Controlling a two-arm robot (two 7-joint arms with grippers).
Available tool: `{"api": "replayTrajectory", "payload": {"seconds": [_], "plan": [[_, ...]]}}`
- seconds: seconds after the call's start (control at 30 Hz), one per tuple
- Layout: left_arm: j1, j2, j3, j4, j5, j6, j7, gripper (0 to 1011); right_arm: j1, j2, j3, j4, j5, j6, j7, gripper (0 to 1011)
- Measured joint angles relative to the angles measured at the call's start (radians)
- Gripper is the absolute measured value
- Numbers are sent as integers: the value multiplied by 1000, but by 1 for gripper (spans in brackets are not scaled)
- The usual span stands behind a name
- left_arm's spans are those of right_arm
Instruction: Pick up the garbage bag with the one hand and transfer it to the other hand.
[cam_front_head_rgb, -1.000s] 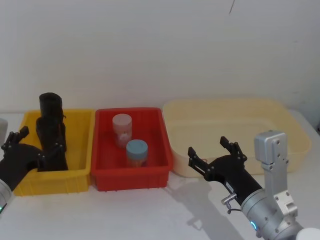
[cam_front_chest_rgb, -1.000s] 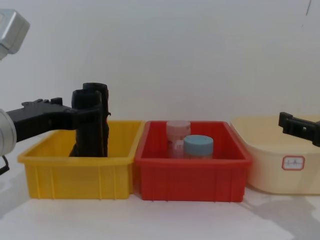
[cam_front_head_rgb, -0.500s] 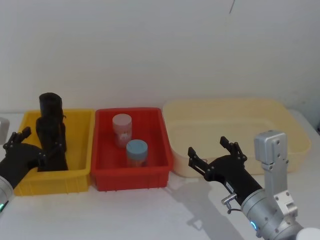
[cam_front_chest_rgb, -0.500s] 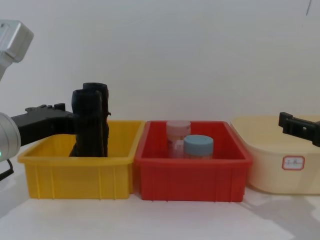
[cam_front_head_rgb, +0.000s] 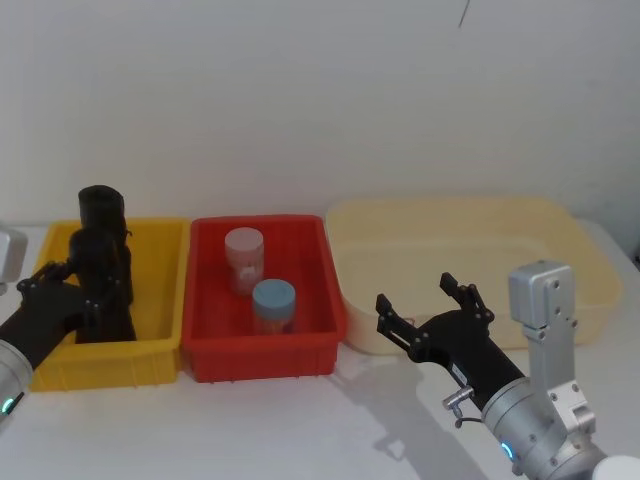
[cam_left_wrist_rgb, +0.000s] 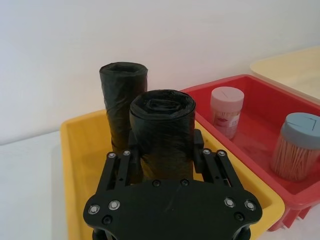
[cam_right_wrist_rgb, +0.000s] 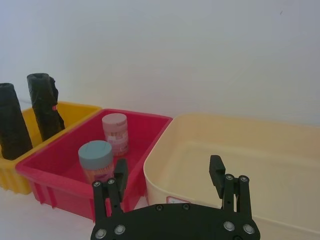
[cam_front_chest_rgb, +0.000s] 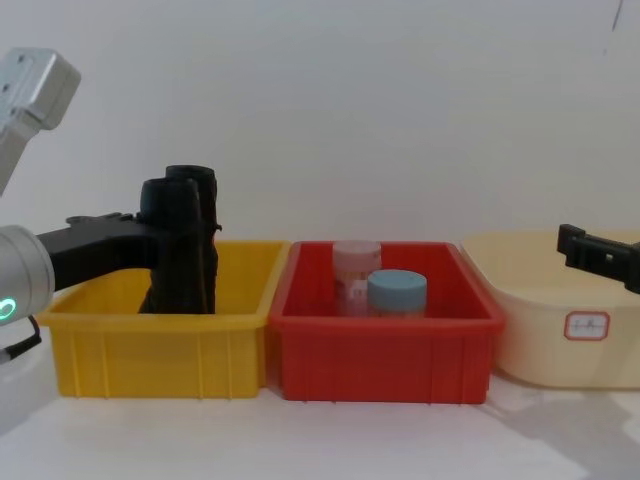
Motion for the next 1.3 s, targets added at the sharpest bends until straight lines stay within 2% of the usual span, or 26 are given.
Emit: {"api": "replayTrajectory", "payload": {"seconds": [0.3, 0.57, 0.87, 0.97, 1.27, 1.3], "plan": [[-12, -6, -1, 2, 5, -6, -19, 499, 0, 0, 0, 0, 0, 0, 0, 1001], [-26, -6, 3, -42, 10, -7, -46, 453, 0, 0, 0, 0, 0, 0, 0, 1000], [-82, -8, 35, -111, 22, -4, -90, 409, 0, 0, 0, 0, 0, 0, 0, 1001], [-118, -15, 54, -130, 26, -1, -113, 396, 0, 0, 0, 0, 0, 0, 0, 1001], [-187, -41, 98, -134, 18, 1, -170, 386, 0, 0, 0, 0, 0, 0, 0, 1001], [-206, -55, 113, -123, 11, 1, -187, 386, 0, 0, 0, 0, 0, 0, 0, 1000]]}}
